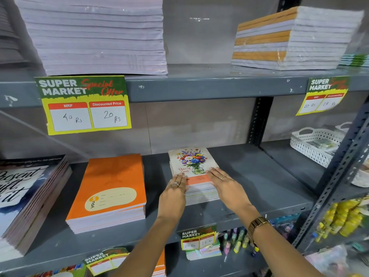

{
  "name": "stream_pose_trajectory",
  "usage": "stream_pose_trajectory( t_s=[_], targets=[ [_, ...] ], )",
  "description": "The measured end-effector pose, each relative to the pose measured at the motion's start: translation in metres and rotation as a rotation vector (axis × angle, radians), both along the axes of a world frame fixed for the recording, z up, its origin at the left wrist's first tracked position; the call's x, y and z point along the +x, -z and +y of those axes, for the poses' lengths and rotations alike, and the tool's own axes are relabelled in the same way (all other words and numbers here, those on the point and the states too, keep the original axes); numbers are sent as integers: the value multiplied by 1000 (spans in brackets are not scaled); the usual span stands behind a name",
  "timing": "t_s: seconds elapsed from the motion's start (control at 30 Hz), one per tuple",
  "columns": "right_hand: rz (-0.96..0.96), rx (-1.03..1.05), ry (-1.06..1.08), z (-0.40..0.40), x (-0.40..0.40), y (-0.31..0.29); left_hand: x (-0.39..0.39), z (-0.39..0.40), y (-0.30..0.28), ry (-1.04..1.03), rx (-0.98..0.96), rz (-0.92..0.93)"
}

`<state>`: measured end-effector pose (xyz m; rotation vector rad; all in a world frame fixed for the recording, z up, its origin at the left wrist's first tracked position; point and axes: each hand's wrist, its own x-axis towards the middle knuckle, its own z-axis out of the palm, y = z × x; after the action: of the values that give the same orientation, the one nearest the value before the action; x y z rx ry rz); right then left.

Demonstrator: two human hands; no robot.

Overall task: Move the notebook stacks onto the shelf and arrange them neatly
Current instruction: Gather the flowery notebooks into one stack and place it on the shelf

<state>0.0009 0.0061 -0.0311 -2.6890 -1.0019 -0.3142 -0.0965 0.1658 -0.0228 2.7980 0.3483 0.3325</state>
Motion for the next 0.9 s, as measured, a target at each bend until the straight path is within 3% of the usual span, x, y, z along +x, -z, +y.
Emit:
stream_pose_trajectory(
  t_s=[0.33,0.53,0.9],
  targets=[
    [-12,-8,-16,5,-14,-12,-15,14,-9,5,-141,-13],
    [-14,105,-35,32,-41,-18,-40,62,-24,-55,-12,-13],
    [-98,-108,-226,119,-97,-22,-110,140,-16,-58,39,159]
  ],
)
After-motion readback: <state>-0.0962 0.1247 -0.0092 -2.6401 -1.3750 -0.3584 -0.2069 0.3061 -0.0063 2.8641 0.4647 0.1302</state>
